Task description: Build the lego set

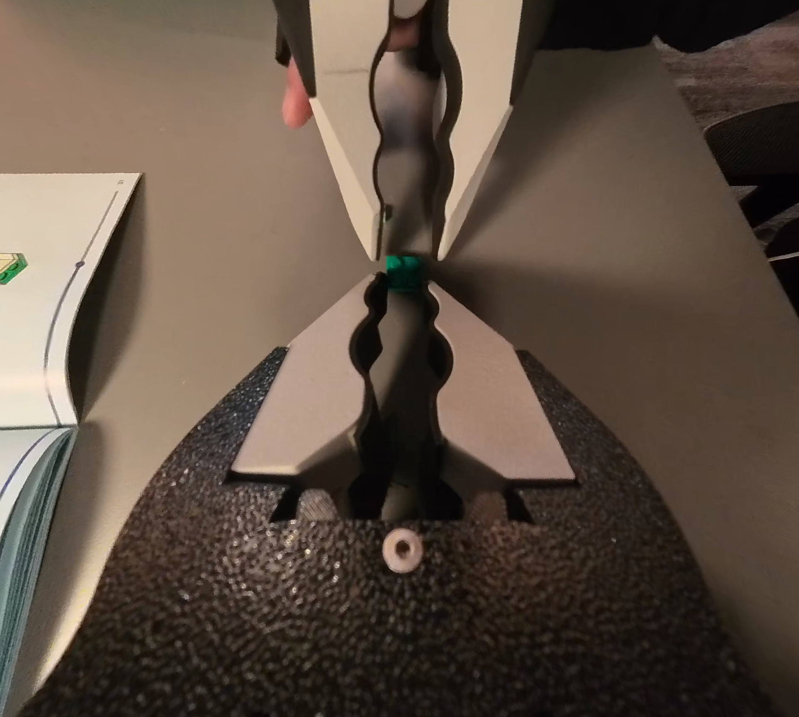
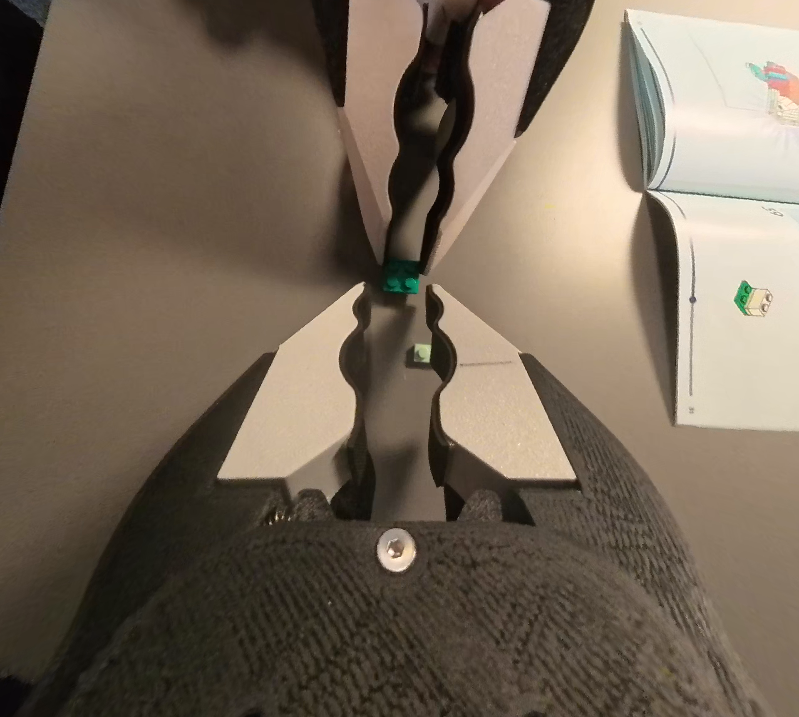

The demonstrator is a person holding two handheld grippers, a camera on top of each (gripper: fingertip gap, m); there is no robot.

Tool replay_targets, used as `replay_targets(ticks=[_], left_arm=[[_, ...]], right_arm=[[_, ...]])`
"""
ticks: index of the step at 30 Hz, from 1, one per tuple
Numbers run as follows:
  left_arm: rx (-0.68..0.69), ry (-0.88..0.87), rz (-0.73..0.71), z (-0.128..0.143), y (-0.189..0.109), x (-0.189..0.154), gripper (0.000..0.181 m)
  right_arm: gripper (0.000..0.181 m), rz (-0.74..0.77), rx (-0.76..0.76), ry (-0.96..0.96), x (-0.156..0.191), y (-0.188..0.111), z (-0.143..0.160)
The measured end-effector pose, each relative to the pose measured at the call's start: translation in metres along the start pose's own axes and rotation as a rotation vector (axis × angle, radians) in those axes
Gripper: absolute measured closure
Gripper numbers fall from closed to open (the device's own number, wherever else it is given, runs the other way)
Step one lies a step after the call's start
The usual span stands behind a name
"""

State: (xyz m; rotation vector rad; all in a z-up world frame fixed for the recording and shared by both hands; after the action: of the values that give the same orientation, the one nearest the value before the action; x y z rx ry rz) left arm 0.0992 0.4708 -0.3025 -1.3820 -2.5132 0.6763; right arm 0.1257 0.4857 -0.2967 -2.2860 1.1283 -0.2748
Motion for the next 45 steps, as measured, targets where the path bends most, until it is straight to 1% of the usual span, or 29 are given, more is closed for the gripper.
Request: replay_targets(ticks=[3, 8, 10, 12, 13, 14, 15, 19, 21, 25, 27, 33, 36, 37, 40, 41, 43, 45], left_arm=[[-0.014, -0.015, 0.007, -0.002, -0.001, 0.0, 0.168], [0.0, -0.009, 0.017, 0.0, 0.0, -0.002, 0.165], [-0.006, -0.001, 0.009, 0.0, 0.0, -0.002, 0.164], [-0.034, 0.038, -0.021, -0.004, -0.002, -0.001, 0.162], [-0.051, 0.087, -0.037, -0.005, -0.004, -0.002, 0.161], [-0.065, 0.168, -0.061, -0.007, -0.005, -0.002, 0.156], [-0.081, 0.272, -0.11, -0.008, -0.006, 0.0, 0.156], [-0.086, 0.798, -0.335, -0.019, -0.012, 0.005, 0.145], [-0.066, 1.003, -0.387, -0.022, -0.013, -0.001, 0.147], [0.033, 1.277, -0.454, -0.017, -0.01, -0.002, 0.157], [0.065, 1.359, -0.473, -0.016, -0.009, -0.002, 0.162], [0.08, 1.438, -0.524, -0.018, -0.008, -0.002, 0.171], [0.068, 1.452, -0.515, -0.018, -0.007, -0.006, 0.172], [0.065, 1.46, -0.519, -0.019, -0.007, -0.006, 0.177], [0.091, 1.458, -0.539, -0.019, -0.007, -0.004, 0.179], [0.097, 1.456, -0.542, -0.02, -0.006, -0.004, 0.179], [0.116, 1.457, -0.544, -0.018, -0.006, -0.002, 0.179], [0.13, 1.462, -0.541, -0.015, -0.006, -0.001, 0.179]], right_arm=[[0.16, -0.006, 0.003, 0.002, 0.001, 0.003, 0.0], [0.167, -0.001, 0.005, 0.018, 0.0, 0.005, 0.002], [0.167, 0.003, -0.002, 0.017, -0.001, 0.004, 0.001], [0.167, 0.014, -0.009, 0.026, -0.004, 0.001, 0.002], [0.167, 0.023, -0.013, 0.033, -0.007, -0.002, 0.003], [0.167, 0.028, -0.023, 0.044, -0.009, -0.004, 0.003], [0.167, 0.028, -0.037, 0.057, -0.01, -0.006, 0.002], [0.167, 0.019, -0.1, 0.089, -0.011, -0.013, -0.005], [0.167, 0.011, -0.119, 0.095, -0.01, -0.014, -0.008], [0.167, -0.008, -0.128, 0.098, -0.007, -0.013, -0.01], [0.167, -0.016, -0.13, 0.1, -0.006, -0.012, -0.011], [0.167, -0.014, -0.156, 0.108, -0.006, -0.013, -0.015], [0.167, -0.021, -0.157, 0.111, -0.005, -0.013, -0.015], [0.167, -0.026, -0.154, 0.112, -0.004, -0.013, -0.014], [0.167, -0.01, -0.152, 0.1, -0.006, -0.013, -0.013], [0.165, -0.003, -0.148, 0.092, -0.008, -0.015, -0.011], [0.155, 0.026, -0.101, 0.086, -0.013, -0.021, -0.002], [0.153, 0.025, -0.05, 0.077, -0.014, -0.025, 0.011]])
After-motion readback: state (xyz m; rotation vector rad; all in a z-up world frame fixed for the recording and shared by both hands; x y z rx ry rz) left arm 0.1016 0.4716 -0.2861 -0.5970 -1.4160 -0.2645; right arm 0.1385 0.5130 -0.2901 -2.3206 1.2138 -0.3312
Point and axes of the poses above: each gripper's, where its closed fingertips meet, y out along the fingers, z out of its underside, x = y × z across the jaws, the point moved 2 cm from there along -y, back along the fingers, and after that the axes turned 9 degrees about -x, right-handed, at the moved point
